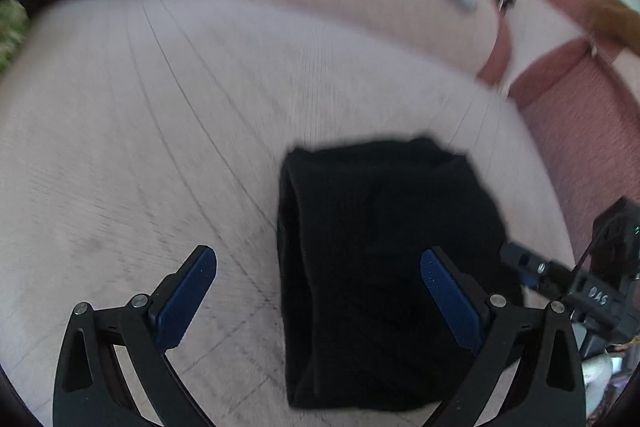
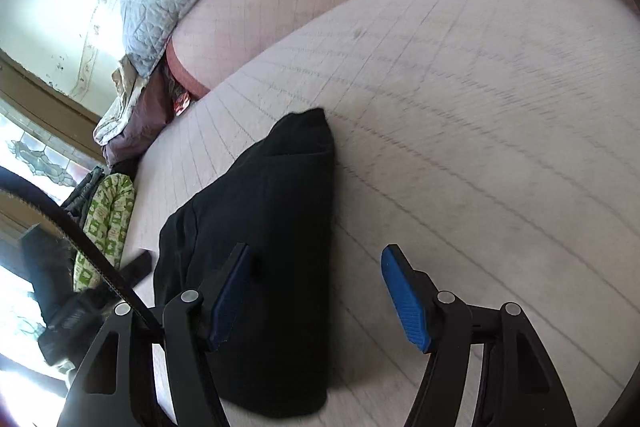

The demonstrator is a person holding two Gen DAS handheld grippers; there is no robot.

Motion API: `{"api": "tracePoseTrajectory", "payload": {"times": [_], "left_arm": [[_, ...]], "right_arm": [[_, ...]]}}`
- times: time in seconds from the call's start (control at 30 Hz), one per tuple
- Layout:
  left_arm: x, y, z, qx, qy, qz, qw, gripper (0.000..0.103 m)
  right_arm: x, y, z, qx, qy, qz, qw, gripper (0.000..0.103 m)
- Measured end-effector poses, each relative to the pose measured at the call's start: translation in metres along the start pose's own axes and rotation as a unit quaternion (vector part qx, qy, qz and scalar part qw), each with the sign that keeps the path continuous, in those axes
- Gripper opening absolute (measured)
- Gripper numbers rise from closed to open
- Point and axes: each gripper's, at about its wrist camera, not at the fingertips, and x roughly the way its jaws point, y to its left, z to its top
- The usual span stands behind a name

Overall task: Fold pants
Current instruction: 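Grasp the folded pants bundle with the left gripper while the right gripper grasps its end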

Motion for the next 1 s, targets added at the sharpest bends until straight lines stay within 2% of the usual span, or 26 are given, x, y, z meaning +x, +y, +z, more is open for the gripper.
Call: {"api": "tracePoseTrajectory", "payload": {"times": [0.03, 0.07, 0.17, 0.3, 0.33, 0.37, 0.4, 0.43, 0.47, 0.53, 0.6, 0.77, 1.0], "left_arm": [[0.017, 0.003, 0.001, -0.013, 0.031, -0.023, 0.9992, 0.102], [0.023, 0.003, 0.001, -0.018, 0.039, -0.027, 0.9987, 0.103], [0.030, -0.014, 0.002, 0.006, 0.012, 0.001, 0.9999, 0.103], [0.035, -0.021, 0.005, -0.002, -0.002, -0.005, 1.0000, 0.103], [0.034, -0.021, 0.004, -0.006, -0.006, -0.012, 0.9999, 0.102], [0.033, -0.022, 0.005, -0.006, -0.006, -0.022, 0.9997, 0.086], [0.031, -0.026, 0.005, -0.003, -0.001, -0.038, 0.9993, 0.077], [0.031, -0.028, 0.007, 0.000, 0.005, -0.044, 0.9990, 0.066], [0.027, -0.032, 0.009, 0.009, 0.003, -0.044, 0.9990, 0.060], [0.024, -0.036, 0.011, 0.015, -0.002, -0.039, 0.9991, 0.051], [0.021, -0.035, 0.013, 0.008, -0.004, -0.045, 0.9990, 0.050], [0.020, -0.035, 0.022, -0.011, -0.010, -0.070, 0.9974, 0.042], [0.026, -0.063, 0.049, 0.013, -0.038, -0.051, 0.9979, 0.041]], "right_arm": [[0.008, 0.001, 0.002, -0.001, 0.005, 0.005, 1.000, 0.072], [0.017, 0.002, 0.004, -0.002, 0.011, 0.015, 1.000, 0.072], [0.036, 0.005, 0.009, 0.001, 0.019, 0.051, 0.999, 0.073], [0.048, 0.009, 0.016, -0.009, 0.032, 0.072, 0.997, 0.075], [0.048, 0.009, 0.017, -0.009, 0.035, 0.077, 0.996, 0.075], [0.049, 0.009, 0.018, -0.009, 0.039, 0.081, 0.996, 0.075], [0.049, 0.008, 0.019, -0.008, 0.042, 0.082, 0.996, 0.071], [0.049, 0.008, 0.021, -0.006, 0.046, 0.082, 0.996, 0.059], [0.049, 0.008, 0.022, -0.004, 0.050, 0.080, 0.996, 0.052], [0.044, 0.009, 0.025, 0.000, 0.043, 0.083, 0.996, 0.034], [0.039, 0.013, 0.027, -0.003, 0.033, 0.084, 0.996, 0.029], [0.022, 0.027, 0.031, -0.029, 0.000, 0.081, 0.996, 0.024], [0.004, 0.061, 0.047, -0.091, -0.046, 0.060, 0.993, 0.022]]}}
